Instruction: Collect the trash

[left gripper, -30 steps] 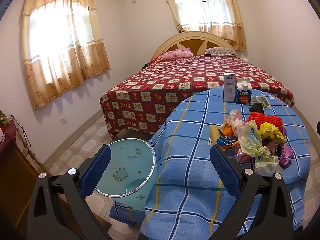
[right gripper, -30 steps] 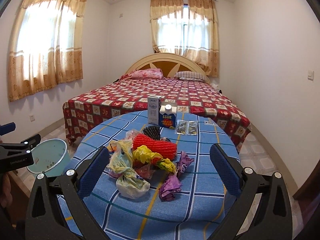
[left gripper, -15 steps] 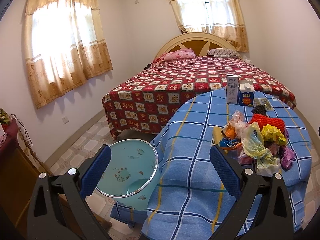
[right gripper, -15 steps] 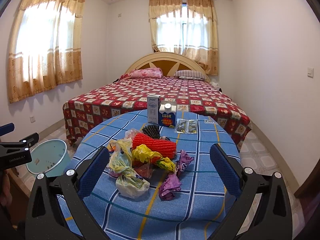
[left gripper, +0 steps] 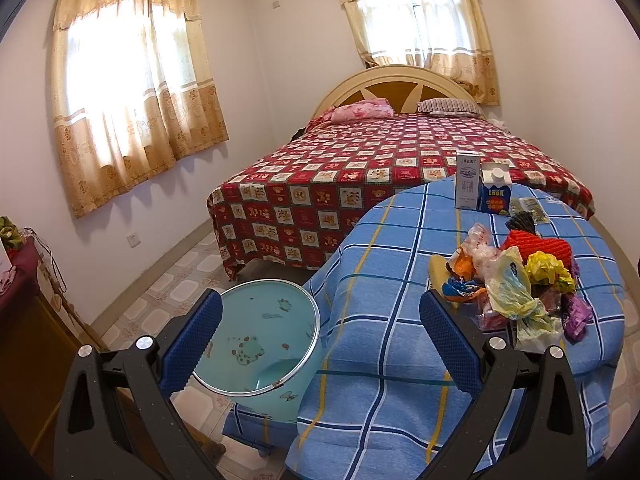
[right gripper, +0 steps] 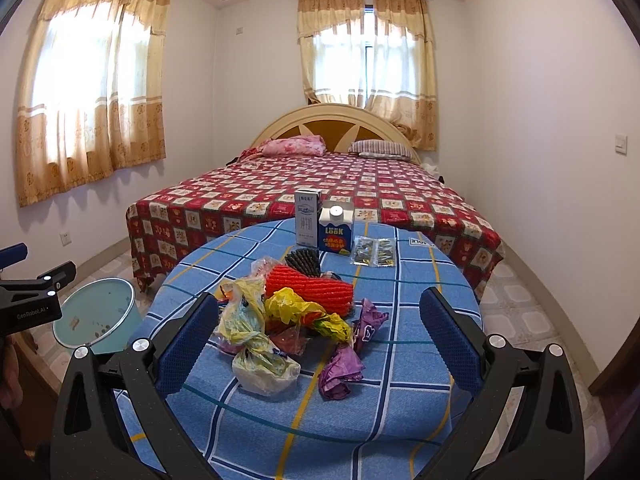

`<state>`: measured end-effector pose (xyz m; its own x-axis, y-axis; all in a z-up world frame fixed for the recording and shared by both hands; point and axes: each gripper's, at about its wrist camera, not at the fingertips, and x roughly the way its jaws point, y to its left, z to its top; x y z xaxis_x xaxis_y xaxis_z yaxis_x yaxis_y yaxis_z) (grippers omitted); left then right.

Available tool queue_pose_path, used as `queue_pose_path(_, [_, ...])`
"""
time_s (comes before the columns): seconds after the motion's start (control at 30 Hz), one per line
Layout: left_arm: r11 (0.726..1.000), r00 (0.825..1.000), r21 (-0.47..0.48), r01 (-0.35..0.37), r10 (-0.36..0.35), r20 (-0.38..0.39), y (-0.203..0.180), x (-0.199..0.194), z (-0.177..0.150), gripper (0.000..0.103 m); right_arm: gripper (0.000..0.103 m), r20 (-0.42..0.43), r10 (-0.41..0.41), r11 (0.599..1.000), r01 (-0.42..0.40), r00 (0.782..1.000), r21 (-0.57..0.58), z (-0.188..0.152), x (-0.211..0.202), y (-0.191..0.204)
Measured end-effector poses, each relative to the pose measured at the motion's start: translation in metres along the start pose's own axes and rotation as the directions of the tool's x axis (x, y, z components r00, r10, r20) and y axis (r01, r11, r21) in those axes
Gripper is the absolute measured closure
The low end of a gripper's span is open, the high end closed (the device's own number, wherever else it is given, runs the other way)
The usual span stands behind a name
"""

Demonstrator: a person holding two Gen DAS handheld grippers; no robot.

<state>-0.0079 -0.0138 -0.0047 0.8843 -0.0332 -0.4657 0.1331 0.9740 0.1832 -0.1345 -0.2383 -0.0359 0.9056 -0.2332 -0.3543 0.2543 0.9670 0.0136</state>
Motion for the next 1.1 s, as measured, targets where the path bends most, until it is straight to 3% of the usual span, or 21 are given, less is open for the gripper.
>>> queue_pose_path(1.1, [1.0, 1.0, -0.001, -0.006, 0.006, -0.001, 0.0068, 0.0001, 0.0006, 0.006, 0.005, -0.007, 0.006, 1.0, -0.006, 1.0, 0.003, -0.0019, -0.0012, 0.003])
